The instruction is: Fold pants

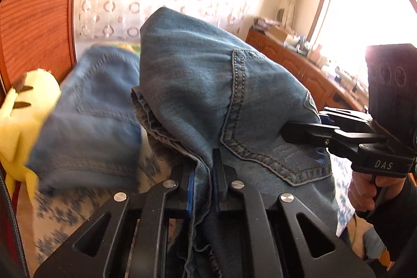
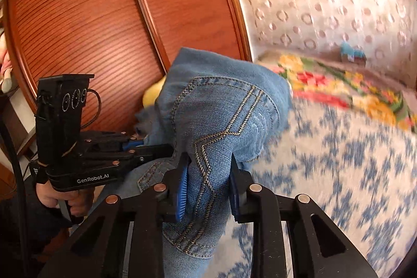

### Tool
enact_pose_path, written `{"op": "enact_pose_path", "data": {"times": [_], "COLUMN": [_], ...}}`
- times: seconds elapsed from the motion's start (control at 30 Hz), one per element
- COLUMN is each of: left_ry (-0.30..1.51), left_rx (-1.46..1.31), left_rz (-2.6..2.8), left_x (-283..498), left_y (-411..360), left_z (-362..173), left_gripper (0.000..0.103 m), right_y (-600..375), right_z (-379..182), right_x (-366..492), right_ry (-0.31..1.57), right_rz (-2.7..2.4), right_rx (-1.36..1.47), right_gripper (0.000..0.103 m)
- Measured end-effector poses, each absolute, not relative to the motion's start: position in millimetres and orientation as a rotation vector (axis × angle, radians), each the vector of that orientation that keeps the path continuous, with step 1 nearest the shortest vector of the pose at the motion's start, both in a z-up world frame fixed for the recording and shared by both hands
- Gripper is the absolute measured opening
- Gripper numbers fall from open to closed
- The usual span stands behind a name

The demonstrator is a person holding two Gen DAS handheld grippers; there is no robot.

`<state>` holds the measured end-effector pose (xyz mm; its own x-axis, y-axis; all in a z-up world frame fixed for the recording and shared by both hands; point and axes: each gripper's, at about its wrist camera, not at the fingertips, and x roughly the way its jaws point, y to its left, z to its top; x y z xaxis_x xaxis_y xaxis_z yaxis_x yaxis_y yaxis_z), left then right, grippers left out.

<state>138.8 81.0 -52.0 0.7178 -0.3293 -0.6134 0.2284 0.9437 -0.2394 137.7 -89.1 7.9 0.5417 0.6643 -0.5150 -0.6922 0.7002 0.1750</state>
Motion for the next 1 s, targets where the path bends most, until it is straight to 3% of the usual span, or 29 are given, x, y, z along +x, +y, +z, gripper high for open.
{"op": "enact_pose_path", "data": {"times": [0.53,0.77,1.0], "left_ry": [0.518,0.622,0.829], "left_rx": [-0.117,-0.043,-0.031], "left_rz": [-0.167,-0.134,-0.182], "left_x": [168.6,231.3,292.1], "left_y": [187.5,221.7,228.9], "left_z": [59.1,31.2,-56.8], "left_gripper": [0.011,0.011,0.013], "right_y": [7.2,36.1,45.6], "right_z": [133.5,101.5,14.8], "right_x": [162.4,216.7,263.9], "right_ry": [0.376,0.396,0.537], "right_rz": [0.893,0.849,0.703], "right_rx": [-0.166,-0.057,0.015], "right_gripper": [0.026,0.027,0.032]}}
